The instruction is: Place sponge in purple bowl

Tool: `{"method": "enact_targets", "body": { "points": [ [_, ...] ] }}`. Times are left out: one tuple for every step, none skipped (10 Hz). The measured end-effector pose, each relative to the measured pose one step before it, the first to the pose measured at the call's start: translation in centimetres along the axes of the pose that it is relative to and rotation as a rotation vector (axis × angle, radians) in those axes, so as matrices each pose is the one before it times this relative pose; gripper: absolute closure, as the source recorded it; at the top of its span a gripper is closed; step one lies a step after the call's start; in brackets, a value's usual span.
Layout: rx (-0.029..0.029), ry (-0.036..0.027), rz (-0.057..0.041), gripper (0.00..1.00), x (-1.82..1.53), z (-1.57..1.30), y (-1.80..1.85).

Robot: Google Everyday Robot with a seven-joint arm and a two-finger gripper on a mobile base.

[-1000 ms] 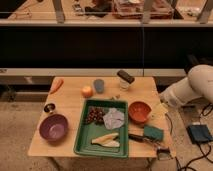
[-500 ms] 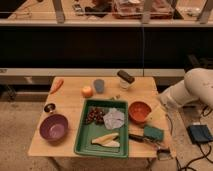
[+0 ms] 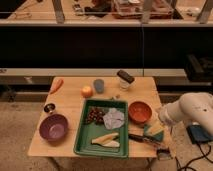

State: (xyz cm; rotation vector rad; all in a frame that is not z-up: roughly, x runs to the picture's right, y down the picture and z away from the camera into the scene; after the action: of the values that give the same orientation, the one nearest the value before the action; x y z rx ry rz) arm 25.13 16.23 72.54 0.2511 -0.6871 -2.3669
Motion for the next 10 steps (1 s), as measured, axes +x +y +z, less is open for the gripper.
{"method": "enact_targets", "body": {
  "points": [
    [0.00128,0.00011,-0.00195,0.2,0.121,0.044,-0.024],
    [0.00061,0.00002,0.00077,0.2,-0.062,0.035,-0.003],
    [-0.00018,0.00134,-0.00065,0.2,0.014,-0.026,0.03],
    [0.00463,-0.00034,0.01449,0.2,-0.341,0.113,0.45],
    [0.00351,-0.00103,0.0074,0.2,-0.546,0.498,0.56],
    [-0.00252,0.00226,0.00067,0.2,-0.703,0.866,0.85],
    [-0.01165,0.00529,0.00094,0.2,-1.263,1.299,1.051],
    [-0.01297,0.00879,-0.00179,0.2,-1.292,1.184,1.076],
    [-0.01352,0.01199,-0.00467,0.2,-1.254,0.812,1.215],
    [-0.01306,0.0119,-0.0072,0.2,-0.775,0.412,0.857]
  ]
}}
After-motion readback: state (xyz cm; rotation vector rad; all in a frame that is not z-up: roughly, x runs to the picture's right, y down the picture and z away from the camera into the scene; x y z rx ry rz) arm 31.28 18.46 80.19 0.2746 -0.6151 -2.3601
